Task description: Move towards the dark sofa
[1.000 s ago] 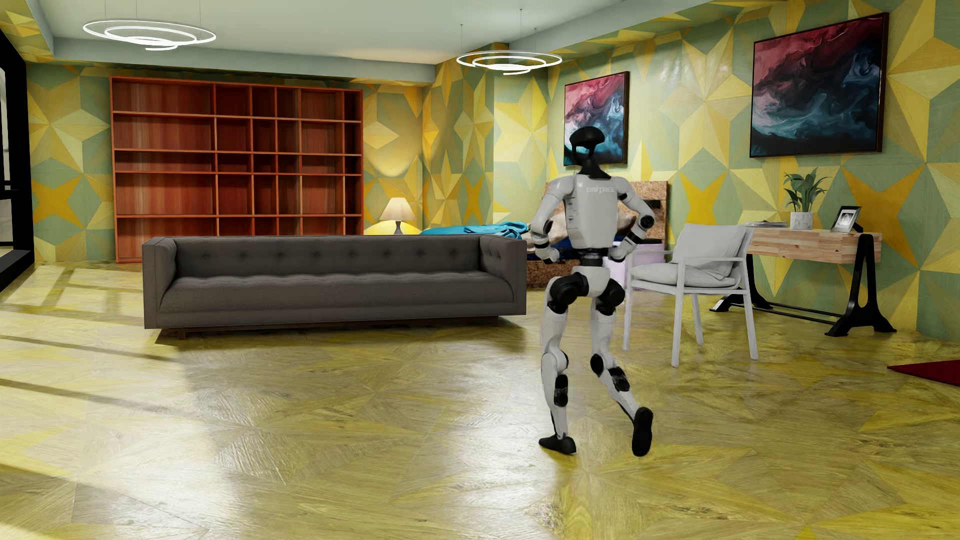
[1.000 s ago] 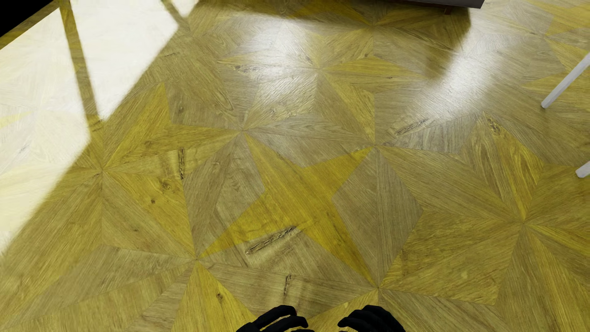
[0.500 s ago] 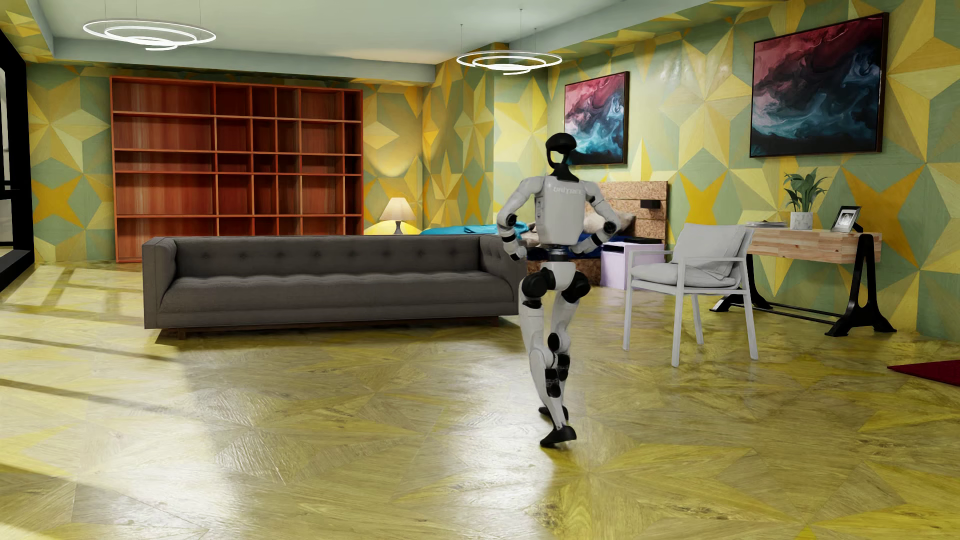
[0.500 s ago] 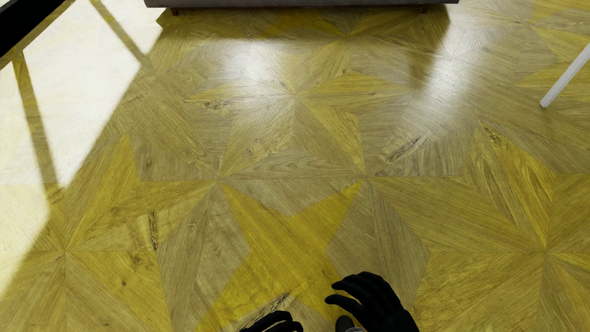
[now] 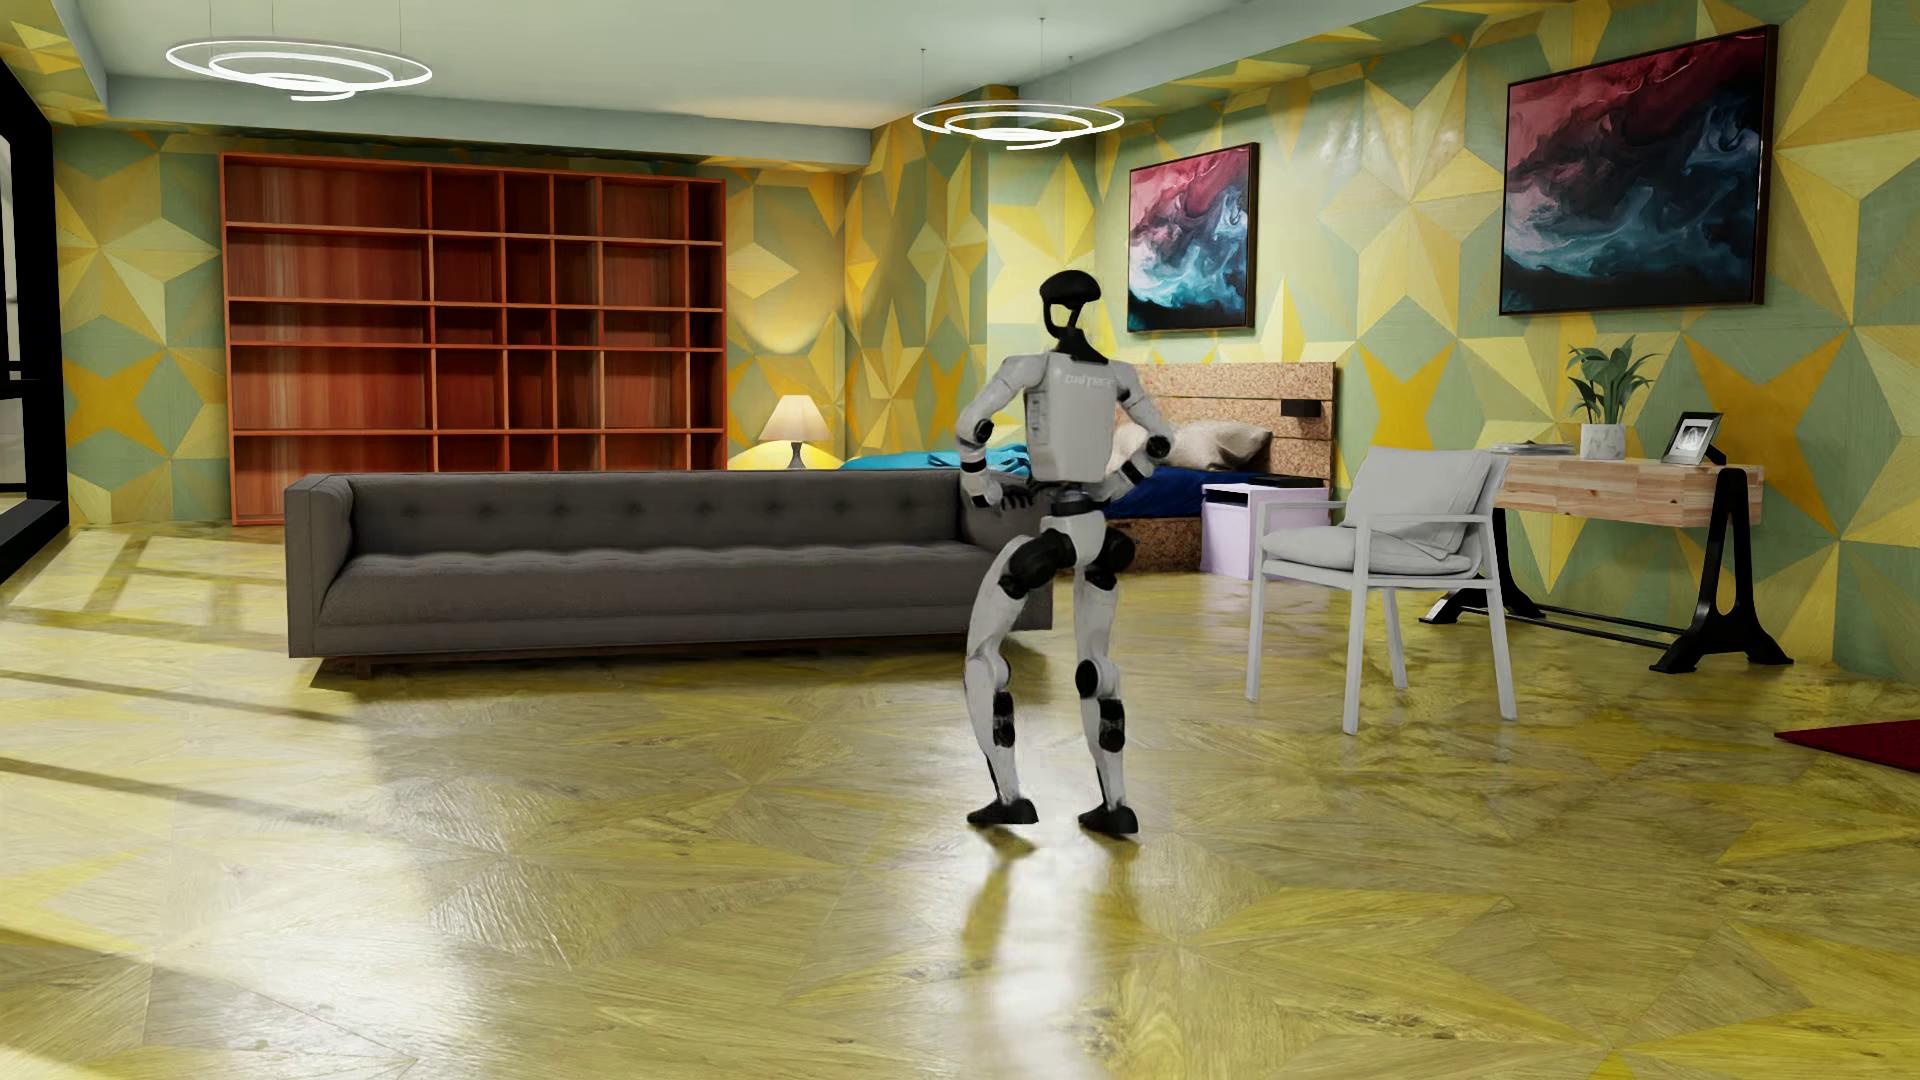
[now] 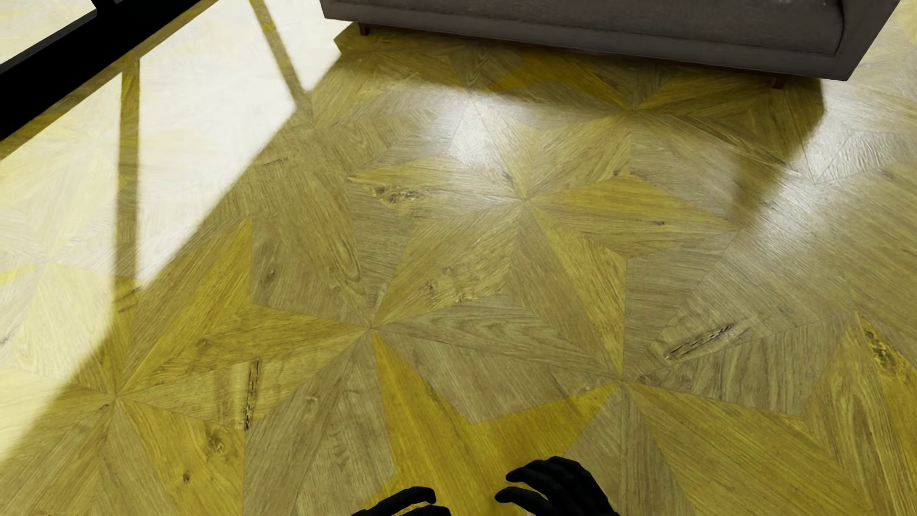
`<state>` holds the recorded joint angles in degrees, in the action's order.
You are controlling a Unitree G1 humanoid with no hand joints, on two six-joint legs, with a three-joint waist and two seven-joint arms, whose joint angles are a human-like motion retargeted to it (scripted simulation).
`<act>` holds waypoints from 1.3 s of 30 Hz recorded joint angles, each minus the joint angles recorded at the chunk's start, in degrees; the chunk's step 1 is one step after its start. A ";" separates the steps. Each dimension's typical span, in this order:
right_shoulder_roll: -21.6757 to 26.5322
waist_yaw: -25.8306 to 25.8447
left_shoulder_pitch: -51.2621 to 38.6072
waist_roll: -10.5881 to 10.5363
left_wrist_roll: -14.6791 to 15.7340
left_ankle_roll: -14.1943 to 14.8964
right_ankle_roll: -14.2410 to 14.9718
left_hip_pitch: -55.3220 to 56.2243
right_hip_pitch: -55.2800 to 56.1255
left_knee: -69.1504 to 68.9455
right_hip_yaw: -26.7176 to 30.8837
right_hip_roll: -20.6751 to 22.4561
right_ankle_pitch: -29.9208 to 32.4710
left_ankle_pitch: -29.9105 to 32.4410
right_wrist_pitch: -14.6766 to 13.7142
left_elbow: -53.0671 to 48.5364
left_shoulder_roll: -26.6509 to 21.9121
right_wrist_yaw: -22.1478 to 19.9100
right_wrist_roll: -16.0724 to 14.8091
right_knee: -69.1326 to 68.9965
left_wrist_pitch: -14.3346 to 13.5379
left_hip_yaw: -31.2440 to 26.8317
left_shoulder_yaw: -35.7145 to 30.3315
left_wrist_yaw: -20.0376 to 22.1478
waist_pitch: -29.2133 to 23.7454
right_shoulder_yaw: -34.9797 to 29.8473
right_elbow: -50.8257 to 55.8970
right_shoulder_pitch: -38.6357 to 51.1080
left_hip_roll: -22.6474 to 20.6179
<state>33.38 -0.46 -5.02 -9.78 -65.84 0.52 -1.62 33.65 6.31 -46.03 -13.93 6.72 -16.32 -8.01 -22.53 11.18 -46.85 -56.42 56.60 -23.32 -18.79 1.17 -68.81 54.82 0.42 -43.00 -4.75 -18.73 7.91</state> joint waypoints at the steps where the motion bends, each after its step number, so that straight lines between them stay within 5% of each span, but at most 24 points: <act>1: 0.17 -0.51 0.51 0.44 -0.48 -1.21 0.04 0.89 -1.68 7.80 -0.02 0.21 -0.05 2.37 0.10 0.15 0.80 -0.02 -0.62 1.26 -0.01 -0.33 1.49 -0.11 0.02 -0.47 -0.03 0.05 -2.09; 5: 0.97 -1.72 4.66 2.48 -2.34 1.42 0.50 0.31 -9.02 35.68 0.79 1.37 0.75 10.31 0.10 -0.12 2.73 -0.02 -2.35 7.51 -0.87 -3.31 8.52 -1.95 0.44 -1.68 -0.42 1.08 -9.60; 7: 1.71 -2.22 6.98 3.64 -4.37 -2.62 0.65 0.48 -12.25 33.05 2.30 1.62 1.70 16.48 0.31 -0.74 4.02 -0.02 -3.26 7.60 -1.95 -8.30 12.86 -3.37 0.54 -2.60 -1.01 1.36 -12.55; 8: 1.88 -2.32 7.66 4.38 -5.64 -1.69 1.34 -0.54 -13.35 31.48 3.10 1.27 2.37 20.16 0.40 -1.01 5.02 -0.02 -4.07 6.65 -2.77 -7.79 14.81 -2.72 0.62 -2.71 -1.55 1.47 -12.35; 10: 1.74 -2.50 7.74 6.62 -8.35 -1.53 3.15 -2.47 -13.56 29.30 4.70 -1.04 8.65 17.67 0.51 -1.04 7.28 -0.05 -4.16 2.04 -4.45 -5.52 16.92 0.98 0.83 -1.94 -3.35 1.88 -13.00; 14: 7.24 -2.87 7.89 11.15 -7.76 -4.38 14.98 -7.80 -1.70 26.01 8.22 -8.19 29.43 9.91 0.85 -0.25 8.28 0.16 -1.53 -26.65 -5.74 -0.51 15.83 -1.99 0.49 -5.14 -6.97 3.05 -14.75; 16: 9.35 -3.25 6.18 13.35 -6.49 -5.31 15.80 -10.23 7.45 23.76 8.47 -13.65 36.31 5.84 0.94 -0.54 8.70 0.01 -1.80 -41.56 -6.50 2.57 13.38 -0.06 -0.18 -7.21 -6.39 4.74 -15.92; 18: 9.20 -3.10 4.03 15.08 -5.35 -5.51 15.76 -13.33 15.36 22.11 11.67 -14.67 26.07 2.04 0.71 -1.46 9.47 -0.05 -2.82 -48.00 -6.26 4.55 11.12 1.64 -0.79 -6.08 -3.69 5.17 -16.85; 20: 10.45 -2.24 4.84 15.79 -4.19 -5.44 12.75 -16.52 20.73 20.48 13.50 -14.43 15.43 -1.63 0.87 -1.80 9.85 -0.05 -1.13 -44.83 -5.01 4.88 9.16 1.66 -1.16 -4.50 -1.74 5.08 -17.18; 22: 10.60 -0.95 4.87 15.69 -2.37 -5.32 8.46 -19.77 24.57 20.14 13.43 -14.51 8.44 -4.53 1.46 -0.48 9.23 0.00 1.26 -34.79 -4.26 4.09 6.44 1.65 -1.32 -2.83 -0.84 4.07 -17.02; 24: 8.94 0.09 3.66 15.20 -1.49 -5.12 5.78 -23.08 27.25 21.63 11.01 -15.19 7.94 -6.27 1.42 0.23 8.69 -0.03 1.95 -20.72 -3.76 3.43 4.41 1.65 -1.26 -0.82 -0.25 2.84 -16.80; 27: 5.85 0.76 2.83 14.02 -0.54 -4.69 7.66 -27.89 27.41 25.14 7.72 -13.70 15.61 -7.47 0.53 -0.05 8.78 -0.05 2.61 4.84 -3.37 2.52 3.68 1.65 -0.88 2.73 0.83 1.41 -16.33; 29: 5.16 1.06 3.21 13.04 -0.10 -4.24 13.27 -31.02 27.94 26.01 10.62 -11.57 13.67 -8.37 -0.52 -0.19 8.81 -0.04 4.21 12.38 -2.66 1.77 4.05 1.65 -0.59 4.38 1.26 1.12 -16.29; 32: 2.89 1.27 4.68 11.24 0.60 -3.38 6.71 -36.54 27.05 25.94 11.50 -9.17 23.31 -7.65 -1.33 -0.06 8.41 -0.05 4.78 6.29 -2.31 0.53 5.73 1.65 -0.05 5.58 2.67 1.49 -14.84; 34: 1.33 1.34 4.33 9.35 -0.62 -2.48 2.84 -38.30 25.20 22.65 10.28 -7.71 21.39 -1.99 -2.17 0.68 8.74 -0.05 4.43 2.41 -2.99 -0.04 6.58 1.65 0.56 6.75 3.66 1.13 -12.79; 36: 0.51 1.38 2.65 7.19 -1.35 -0.49 1.91 -37.03 21.11 16.45 7.94 -5.85 18.74 6.79 -2.42 2.85 7.93 -0.04 3.98 3.71 -3.89 -0.94 4.53 1.65 1.27 6.89 2.64 0.51 -9.74; 39: -0.59 1.75 -1.86 4.41 1.86 7.36 1.10 -26.69 16.92 -5.06 4.11 -3.35 14.21 20.10 -2.79 5.20 4.09 0.01 4.56 3.91 -3.33 -0.24 -3.26 1.44 1.61 5.88 0.36 0.67 -3.32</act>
<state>32.79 1.29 -6.88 -5.37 -63.98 7.88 -0.52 6.97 23.22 -51.08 -9.82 3.38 -2.11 12.09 -25.32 16.38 -42.76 -56.41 61.17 -19.42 -22.12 0.94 -72.07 56.26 2.03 -37.12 -4.38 -18.06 4.59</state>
